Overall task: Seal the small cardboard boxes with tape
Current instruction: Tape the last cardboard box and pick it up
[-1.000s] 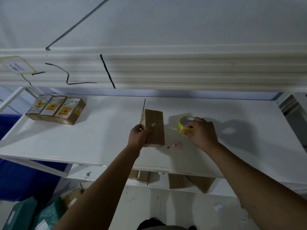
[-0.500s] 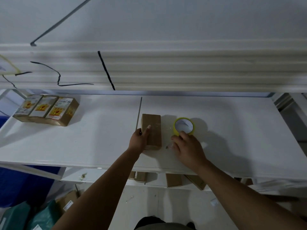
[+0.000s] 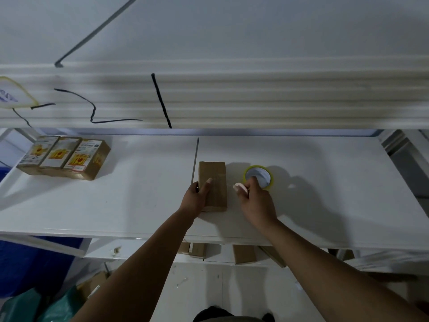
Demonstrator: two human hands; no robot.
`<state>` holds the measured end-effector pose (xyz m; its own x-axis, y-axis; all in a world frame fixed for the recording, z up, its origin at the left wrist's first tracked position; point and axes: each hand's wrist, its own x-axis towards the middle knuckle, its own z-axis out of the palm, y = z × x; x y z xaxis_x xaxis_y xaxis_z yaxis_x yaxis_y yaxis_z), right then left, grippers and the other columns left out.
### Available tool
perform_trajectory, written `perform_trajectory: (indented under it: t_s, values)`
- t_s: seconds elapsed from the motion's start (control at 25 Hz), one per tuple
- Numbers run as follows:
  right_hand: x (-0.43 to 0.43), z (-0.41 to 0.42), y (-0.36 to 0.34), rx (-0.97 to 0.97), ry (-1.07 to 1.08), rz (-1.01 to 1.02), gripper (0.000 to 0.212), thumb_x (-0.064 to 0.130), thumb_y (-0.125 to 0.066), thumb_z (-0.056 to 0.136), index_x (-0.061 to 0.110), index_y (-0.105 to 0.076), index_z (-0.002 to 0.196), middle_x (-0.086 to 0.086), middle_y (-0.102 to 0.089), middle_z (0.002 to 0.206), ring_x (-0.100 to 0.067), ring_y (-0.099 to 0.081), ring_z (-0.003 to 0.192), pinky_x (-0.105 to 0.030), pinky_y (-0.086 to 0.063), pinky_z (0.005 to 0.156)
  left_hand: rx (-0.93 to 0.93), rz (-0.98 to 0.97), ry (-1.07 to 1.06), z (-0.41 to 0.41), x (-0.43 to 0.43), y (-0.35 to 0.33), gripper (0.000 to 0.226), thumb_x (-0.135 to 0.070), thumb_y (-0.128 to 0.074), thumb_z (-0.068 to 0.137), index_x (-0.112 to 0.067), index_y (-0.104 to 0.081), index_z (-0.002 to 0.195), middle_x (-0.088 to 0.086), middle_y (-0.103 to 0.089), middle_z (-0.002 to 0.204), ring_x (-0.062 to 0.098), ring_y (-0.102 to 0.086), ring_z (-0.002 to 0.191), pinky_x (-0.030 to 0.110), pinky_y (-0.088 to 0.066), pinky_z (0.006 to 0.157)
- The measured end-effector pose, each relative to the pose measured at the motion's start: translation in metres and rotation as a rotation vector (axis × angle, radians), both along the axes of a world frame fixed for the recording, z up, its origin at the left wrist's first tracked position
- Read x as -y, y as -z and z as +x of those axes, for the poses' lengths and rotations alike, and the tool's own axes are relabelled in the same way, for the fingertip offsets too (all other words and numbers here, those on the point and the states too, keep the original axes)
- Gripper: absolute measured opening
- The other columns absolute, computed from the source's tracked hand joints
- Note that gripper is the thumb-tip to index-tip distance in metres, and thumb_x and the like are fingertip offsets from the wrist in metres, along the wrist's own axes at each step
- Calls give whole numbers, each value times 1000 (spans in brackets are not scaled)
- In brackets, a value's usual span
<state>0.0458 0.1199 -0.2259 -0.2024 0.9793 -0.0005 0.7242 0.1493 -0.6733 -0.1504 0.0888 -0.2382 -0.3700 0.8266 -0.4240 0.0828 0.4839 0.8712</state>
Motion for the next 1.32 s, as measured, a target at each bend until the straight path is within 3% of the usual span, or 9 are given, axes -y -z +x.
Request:
perform_trajectory:
  t_s: [0.2,0.48,0.72,0.76,0.84,0.96,1.12,1.24,1.32]
  values:
    - [-15,-26,-1,55,23,94,35,32,-51,109,0,-52,124,-23,-74,98,-43,-72,87,-40,-46,61,4,6,14,1,2,-2,59,-59,-55,103,-14,-59,141,8,-72,124,20,-70,103,22,-55,74]
    - [-7,-17,21,302,-156,-63,29,26,-53,102,14,-48,128,-16,-71,104,-44,-69,92,-38,-47,65,63,4,-95,2,2,-1,58,-61,-53,103,-16,-60,140,6,-71,122,16,-68,98,25,-52,69]
    - [-4,2,-9,412,-51,-54,37,61,-56,97,27,-66,109,-4,-75,105,-35,-71,102,-37,-52,76,242,104,-167,-5,19,-17,51,-55,-65,99,-18,-68,133,6,-76,119,24,-73,108,35,-62,82]
    - [-2,3,-15,334,-10,-36,39,63,-57,96,26,-67,104,-3,-75,98,-33,-72,96,-36,-52,73,251,134,-154,-2,24,-23,48,-54,-66,99,-22,-67,135,5,-76,120,22,-74,108,33,-62,79]
    - [4,-2,-32,-50,58,-74,38,64,-59,95,27,-64,92,2,-71,84,-24,-71,83,-36,-53,69,283,188,-127,7,33,-36,46,-51,-68,98,-26,-65,136,4,-76,121,18,-76,102,29,-63,72]
    - [10,-28,-66,-690,168,-388,40,66,-65,91,32,-64,112,-2,-73,106,-17,-74,91,-45,-64,80,337,236,-101,27,37,-58,59,-56,-71,87,-26,-61,137,3,-75,121,16,-78,99,30,-64,73]
    - [22,-45,-86,-889,314,-472,23,64,-65,94,45,-66,107,10,-79,99,-24,-78,91,-61,-64,74,184,270,-103,46,34,-83,66,-68,-80,75,-30,-61,126,-7,-76,113,12,-78,99,33,-67,81]
    - [28,-40,-87,-1121,356,-577,39,61,-62,97,31,-69,121,-4,-79,114,-34,-77,102,-67,-59,87,143,302,-101,46,34,-88,54,-63,-78,84,-28,-67,124,-7,-78,110,14,-78,99,29,-66,77]
    - [33,-37,-86,-1211,358,-564,35,53,-57,103,26,-69,121,-6,-79,114,-36,-77,104,-63,-60,88,184,309,-77,46,35,-89,46,-65,-66,94,-31,-63,125,-8,-75,113,14,-76,101,22,-64,71]
